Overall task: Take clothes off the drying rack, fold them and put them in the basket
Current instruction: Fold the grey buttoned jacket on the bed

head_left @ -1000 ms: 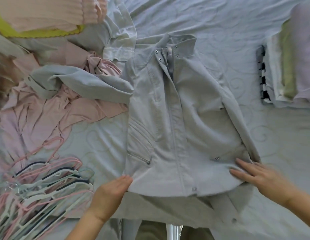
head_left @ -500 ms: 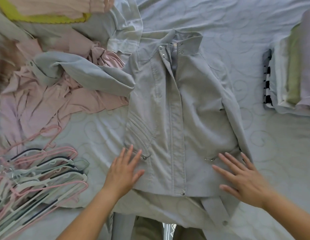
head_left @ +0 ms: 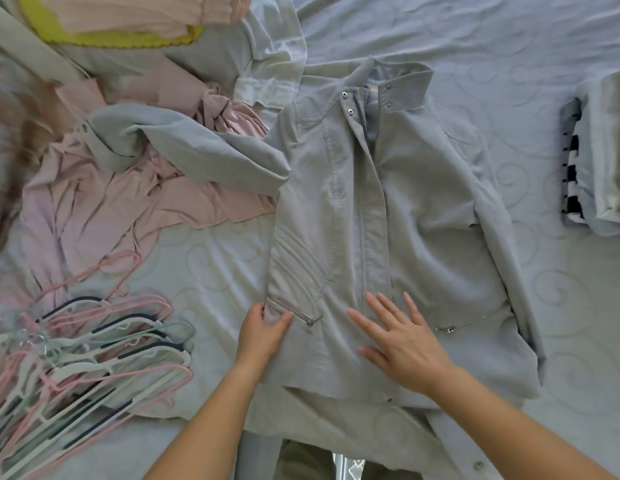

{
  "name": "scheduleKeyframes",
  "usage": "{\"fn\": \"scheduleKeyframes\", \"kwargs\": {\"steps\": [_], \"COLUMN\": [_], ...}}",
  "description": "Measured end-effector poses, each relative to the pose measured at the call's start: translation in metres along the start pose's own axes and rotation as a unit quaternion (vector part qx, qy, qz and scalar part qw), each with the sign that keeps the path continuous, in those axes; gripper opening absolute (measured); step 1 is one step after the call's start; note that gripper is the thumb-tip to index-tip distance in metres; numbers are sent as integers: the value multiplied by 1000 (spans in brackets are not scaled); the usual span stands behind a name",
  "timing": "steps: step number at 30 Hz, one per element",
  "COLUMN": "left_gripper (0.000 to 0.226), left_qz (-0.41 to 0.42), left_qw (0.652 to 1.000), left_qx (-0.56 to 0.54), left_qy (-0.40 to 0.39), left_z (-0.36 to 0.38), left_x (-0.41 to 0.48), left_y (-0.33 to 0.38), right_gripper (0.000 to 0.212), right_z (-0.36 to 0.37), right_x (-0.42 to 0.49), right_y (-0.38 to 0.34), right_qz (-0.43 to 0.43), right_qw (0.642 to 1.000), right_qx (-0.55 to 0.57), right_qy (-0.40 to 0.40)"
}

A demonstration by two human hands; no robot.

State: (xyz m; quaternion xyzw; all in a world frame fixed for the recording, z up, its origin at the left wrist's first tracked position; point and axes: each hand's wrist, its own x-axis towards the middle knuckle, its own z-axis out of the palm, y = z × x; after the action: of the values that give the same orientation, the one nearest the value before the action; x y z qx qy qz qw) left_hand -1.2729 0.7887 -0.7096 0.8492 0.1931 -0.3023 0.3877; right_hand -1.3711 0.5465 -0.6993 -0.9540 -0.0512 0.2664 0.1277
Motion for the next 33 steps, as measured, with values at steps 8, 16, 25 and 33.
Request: {"fn": "scheduleKeyframes", "kwargs": {"steps": [8,16,25,33], "left_gripper": [9,21,83,46], "left_qz": [123,91,154,302], "left_qw": [991,992,985,947], "left_qx": [-8,-63,-25,107], "left_qy": [46,65,-75,-29], "left_z": [-6,-6,-22,-20], "left_x": [-29,-57,-66,-62], "left_y": [-3,-3,-40,-53], "right_gripper": [67,60,12,25], "right_z": [-1,-57,-99,-108], "right_x": [40,113,146,130], "right_y": [-56,-80,-55,-36], "right_qz": [-23,-196,-325,-204], "right_qw": [999,980,940,976], "right_qx": [21,-11,-105,-22], "right_qy": [38,14,-14,-68]}}
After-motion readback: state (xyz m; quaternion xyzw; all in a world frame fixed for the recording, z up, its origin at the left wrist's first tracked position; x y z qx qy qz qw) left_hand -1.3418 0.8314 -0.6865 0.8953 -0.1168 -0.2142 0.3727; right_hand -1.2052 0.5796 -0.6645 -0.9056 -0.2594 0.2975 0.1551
